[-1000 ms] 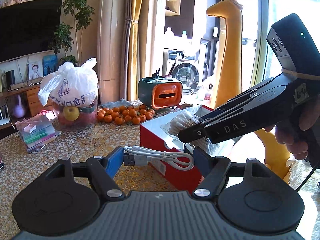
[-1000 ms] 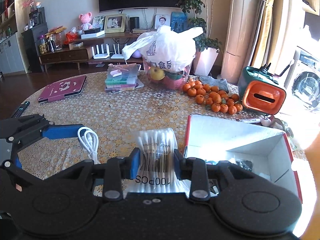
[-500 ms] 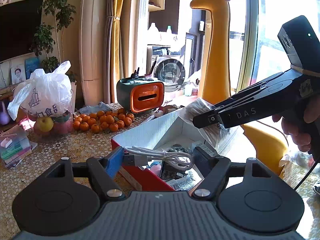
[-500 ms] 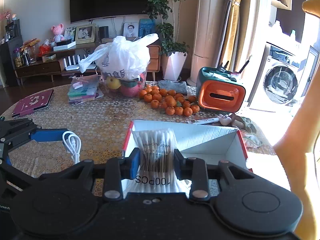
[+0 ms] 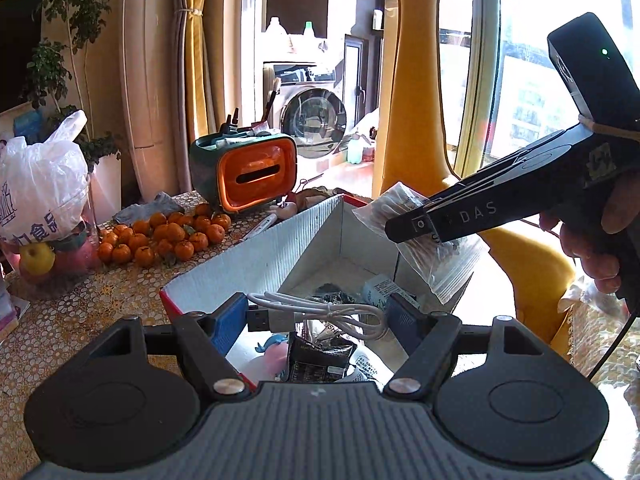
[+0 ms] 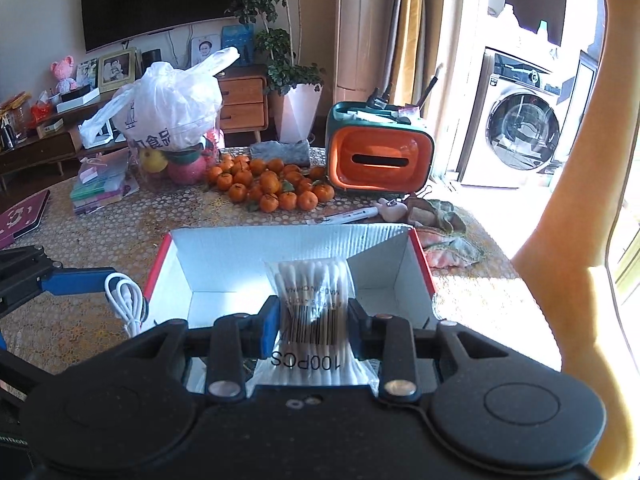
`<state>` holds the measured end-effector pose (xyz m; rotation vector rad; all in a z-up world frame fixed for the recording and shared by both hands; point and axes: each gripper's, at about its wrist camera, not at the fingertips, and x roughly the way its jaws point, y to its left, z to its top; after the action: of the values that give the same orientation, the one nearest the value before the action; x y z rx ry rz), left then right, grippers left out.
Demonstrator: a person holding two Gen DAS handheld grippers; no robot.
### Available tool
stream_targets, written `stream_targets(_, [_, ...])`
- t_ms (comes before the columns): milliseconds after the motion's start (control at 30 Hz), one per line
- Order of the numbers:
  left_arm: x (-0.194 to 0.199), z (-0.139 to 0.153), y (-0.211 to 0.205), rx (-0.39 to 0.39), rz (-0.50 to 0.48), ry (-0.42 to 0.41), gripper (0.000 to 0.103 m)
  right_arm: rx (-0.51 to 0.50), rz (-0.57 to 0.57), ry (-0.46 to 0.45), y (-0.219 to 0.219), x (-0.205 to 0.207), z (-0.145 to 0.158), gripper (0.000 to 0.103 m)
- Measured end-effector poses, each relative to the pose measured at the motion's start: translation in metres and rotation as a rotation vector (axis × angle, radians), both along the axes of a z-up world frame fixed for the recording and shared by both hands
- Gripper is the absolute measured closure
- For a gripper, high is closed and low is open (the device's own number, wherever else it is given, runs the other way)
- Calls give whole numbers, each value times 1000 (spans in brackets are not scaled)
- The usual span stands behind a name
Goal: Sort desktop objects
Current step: 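Carry the cable and cotton swab bag with both tools over the shoebox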
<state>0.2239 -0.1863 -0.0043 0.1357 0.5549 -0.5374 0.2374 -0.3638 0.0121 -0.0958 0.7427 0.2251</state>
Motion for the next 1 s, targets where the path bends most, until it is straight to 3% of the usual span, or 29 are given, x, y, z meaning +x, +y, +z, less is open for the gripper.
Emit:
stream_targets(533, [71,-27,-23,59,-34,109,27,-14,-46,75,-13,40,-40,70])
stream_targets(700, [87,-34,-30,108,-42,147,27,-28,-51,102,-11,54,-53,70])
stream_targets(1000, [119,-50,-39,144,-70,263,27,-56,-76,144,-6,80,-69,70])
